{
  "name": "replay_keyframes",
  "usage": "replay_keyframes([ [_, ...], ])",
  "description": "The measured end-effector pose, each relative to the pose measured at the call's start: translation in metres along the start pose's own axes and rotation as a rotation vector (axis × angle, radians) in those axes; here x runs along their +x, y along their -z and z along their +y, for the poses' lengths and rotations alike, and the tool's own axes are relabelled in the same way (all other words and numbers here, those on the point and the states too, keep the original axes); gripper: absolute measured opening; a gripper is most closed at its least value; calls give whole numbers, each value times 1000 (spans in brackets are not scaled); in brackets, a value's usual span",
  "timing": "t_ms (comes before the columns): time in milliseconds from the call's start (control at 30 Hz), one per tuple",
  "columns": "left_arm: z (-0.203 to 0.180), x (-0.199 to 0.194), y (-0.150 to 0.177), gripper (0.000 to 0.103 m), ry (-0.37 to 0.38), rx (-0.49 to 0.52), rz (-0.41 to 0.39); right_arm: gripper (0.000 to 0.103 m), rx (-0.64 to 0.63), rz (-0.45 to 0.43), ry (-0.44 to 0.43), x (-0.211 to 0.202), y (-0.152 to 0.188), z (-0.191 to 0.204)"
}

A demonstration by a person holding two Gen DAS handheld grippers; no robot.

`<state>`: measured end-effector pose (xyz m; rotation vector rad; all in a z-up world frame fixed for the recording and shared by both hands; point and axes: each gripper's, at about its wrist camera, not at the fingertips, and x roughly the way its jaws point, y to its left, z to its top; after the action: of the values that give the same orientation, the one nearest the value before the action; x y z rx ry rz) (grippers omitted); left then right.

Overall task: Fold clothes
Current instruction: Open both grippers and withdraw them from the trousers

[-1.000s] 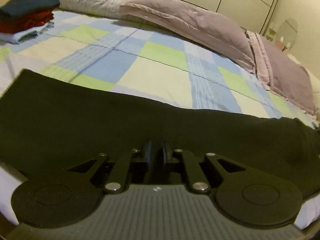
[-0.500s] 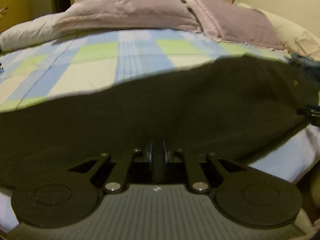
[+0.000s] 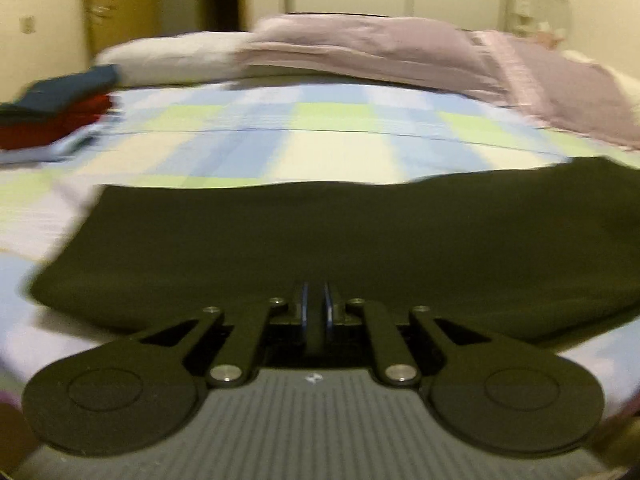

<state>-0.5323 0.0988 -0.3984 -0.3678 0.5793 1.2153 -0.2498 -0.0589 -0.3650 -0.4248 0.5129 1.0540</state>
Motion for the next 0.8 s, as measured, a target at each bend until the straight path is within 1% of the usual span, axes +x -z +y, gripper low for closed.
replay_keyframes([
  [67, 40, -1, 3, 6, -68, -44, -5, 47, -33, 13, 18, -4, -1, 14],
  [100, 60, -1, 5, 4, -97, -67, -12, 47, -49, 18, 26, -6, -2, 21],
  [167, 88, -1, 3, 3, -132, -98, -25, 47, -10, 26, -5, -8, -10, 19],
  [233, 107, 0, -2, 3, -142, -127, -36, 47, 38, 16, -44, -8, -19, 15],
  [300, 108, -4, -7, 2, -143, -156, -35, 47, 47, -16, -53, -9, -22, 21],
  [333, 103, -9, -9, 3, -138, -157, -40, 47, 43, -31, -54, -10, -24, 25],
  [400, 87, -18, -7, 5, -120, -139, -19, 47, 21, 17, -70, -1, -21, 33],
  [433, 78, -22, -7, 5, -119, -136, 5, 47, 10, 45, -79, 4, -19, 37],
  [500, 60, -27, -9, 6, -125, -138, 62, 47, 29, 43, -71, 4, -15, 40],
  [567, 43, -36, -13, 7, -97, -117, 104, 47, 71, 51, -87, -3, -22, 37],
  [600, 35, -43, -16, 11, -79, -113, 112, 47, 105, 48, -104, -7, -25, 34],
  [667, 19, -54, -19, 14, -64, -100, 113, 47, 159, 45, -130, -14, -29, 29],
  [800, -11, -75, -17, 22, -65, -42, 118, 47, 192, 92, -106, -28, -25, 24],
])
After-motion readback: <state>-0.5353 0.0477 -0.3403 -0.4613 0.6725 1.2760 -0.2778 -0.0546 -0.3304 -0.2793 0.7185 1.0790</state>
